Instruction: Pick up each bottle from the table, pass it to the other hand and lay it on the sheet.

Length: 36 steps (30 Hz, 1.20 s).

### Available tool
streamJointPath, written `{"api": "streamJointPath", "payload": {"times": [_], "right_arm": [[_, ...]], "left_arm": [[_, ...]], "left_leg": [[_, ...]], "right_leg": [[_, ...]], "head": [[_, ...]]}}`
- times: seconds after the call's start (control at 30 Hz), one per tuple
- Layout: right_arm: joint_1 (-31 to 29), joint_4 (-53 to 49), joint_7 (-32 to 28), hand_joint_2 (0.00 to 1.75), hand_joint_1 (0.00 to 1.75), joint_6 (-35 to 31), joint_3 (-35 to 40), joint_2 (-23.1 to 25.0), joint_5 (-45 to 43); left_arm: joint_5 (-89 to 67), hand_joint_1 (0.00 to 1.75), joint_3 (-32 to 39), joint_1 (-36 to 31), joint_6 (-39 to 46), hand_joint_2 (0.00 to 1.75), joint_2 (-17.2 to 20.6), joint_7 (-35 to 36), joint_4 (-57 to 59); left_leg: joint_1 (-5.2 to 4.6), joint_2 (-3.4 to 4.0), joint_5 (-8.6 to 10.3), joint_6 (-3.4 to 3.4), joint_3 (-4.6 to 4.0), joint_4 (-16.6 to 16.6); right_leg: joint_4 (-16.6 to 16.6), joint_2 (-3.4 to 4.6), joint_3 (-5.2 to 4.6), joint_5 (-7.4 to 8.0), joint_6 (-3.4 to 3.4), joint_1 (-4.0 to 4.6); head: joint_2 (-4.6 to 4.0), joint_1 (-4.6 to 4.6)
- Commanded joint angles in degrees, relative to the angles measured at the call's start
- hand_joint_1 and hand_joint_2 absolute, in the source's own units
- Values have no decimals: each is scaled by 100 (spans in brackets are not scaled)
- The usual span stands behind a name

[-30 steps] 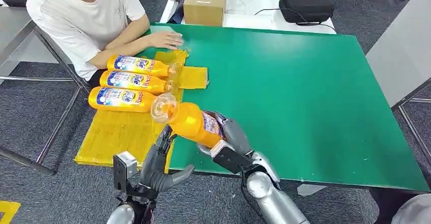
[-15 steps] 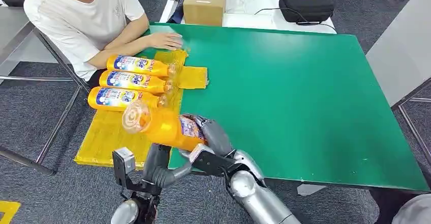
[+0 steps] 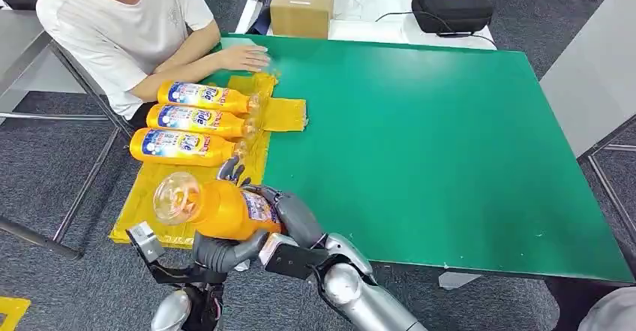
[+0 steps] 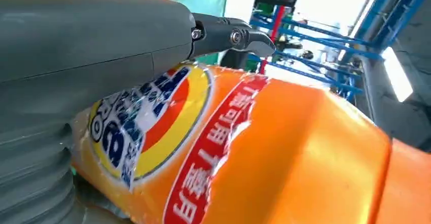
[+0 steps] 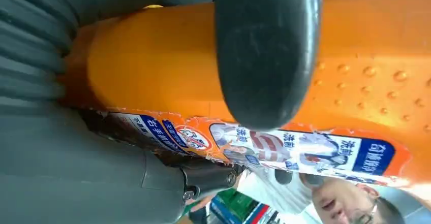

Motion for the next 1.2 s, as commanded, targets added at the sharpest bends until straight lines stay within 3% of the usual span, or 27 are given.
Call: {"api": "streamJointPath", "payload": {"times": [0.03, 0.3, 0.33, 0.37, 0.43, 0.47, 0.5, 0.9, 1.03, 1.2], "right_arm": [[-155, 371, 6, 175, 175, 101, 360, -60, -9], [-155, 371, 6, 175, 175, 101, 360, -60, -9], [-161, 362, 8, 175, 175, 105, 364, -57, -4], [-156, 325, 5, 175, 159, 114, 346, -38, -25], [-146, 242, 22, 175, 0, 124, 302, 0, -82], [-116, 206, 33, 175, 0, 111, 252, 30, -138], [-77, 117, 28, 0, 0, 112, 231, 41, -175], [787, -852, -263, 0, 0, -615, 20, -254, -5], [1036, -1081, -295, 0, 0, -933, 26, -328, 269], [1198, -1003, -276, 0, 0, -1319, 63, -367, 561]], "left_arm": [[-15, 17, 73, -319, -110, 175, -1, 122, 208], [-15, 17, 73, -319, -110, 175, -1, 122, 208], [-18, 175, 71, -319, -109, 175, -8, 124, 242], [-67, 175, 49, -352, -95, 175, -5, 152, 313], [-101, 175, 70, -370, -83, 175, -36, 153, 369], [-60, 175, 109, -365, -73, 175, -60, 144, 371], [50, 175, 167, -367, -92, 175, -85, 180, 385], [173, 175, 562, -269, 303, 175, -65, 307, 106], [-727, 175, 616, -392, 1232, 175, 66, 387, 161], [-2921, 175, 751, -863, 2778, 175, 547, 809, 579]], "left_leg": [[7, -5, -7, -9, 22, -1], [8, -7, -9, -10, 26, -2], [5, -7, -5, -7, 19, -3], [7, -6, -8, -9, 24, -1], [8, -6, -11, -11, 31, -1], [5, -8, -7, -9, 22, -2], [7, -7, -7, -9, 22, -2], [8, -9, -10, -9, 23, -1], [7, -12, -7, -10, 18, -3], [7, -8, -3, -12, 25, -10]], "right_leg": [[-3, -5, 24, -8, -11, 7], [-4, -7, 29, -10, -12, 8], [-4, -7, 21, -7, -9, 6], [-3, -6, 26, -9, -12, 7], [-2, -6, 33, -12, -14, 9], [-2, -8, 24, -9, -11, 5], [-2, -7, 23, -9, -11, 7], [-3, -9, 27, -12, -11, 8], [-5, -12, 21, -9, -12, 7], [-9, -8, 22, -5, -14, 8]], "head": [[0, -2], [0, -2], [0, -2], [0, -2], [0, -2], [0, -2], [0, -2], [0, 0], [0, 2], [0, -2]]}}
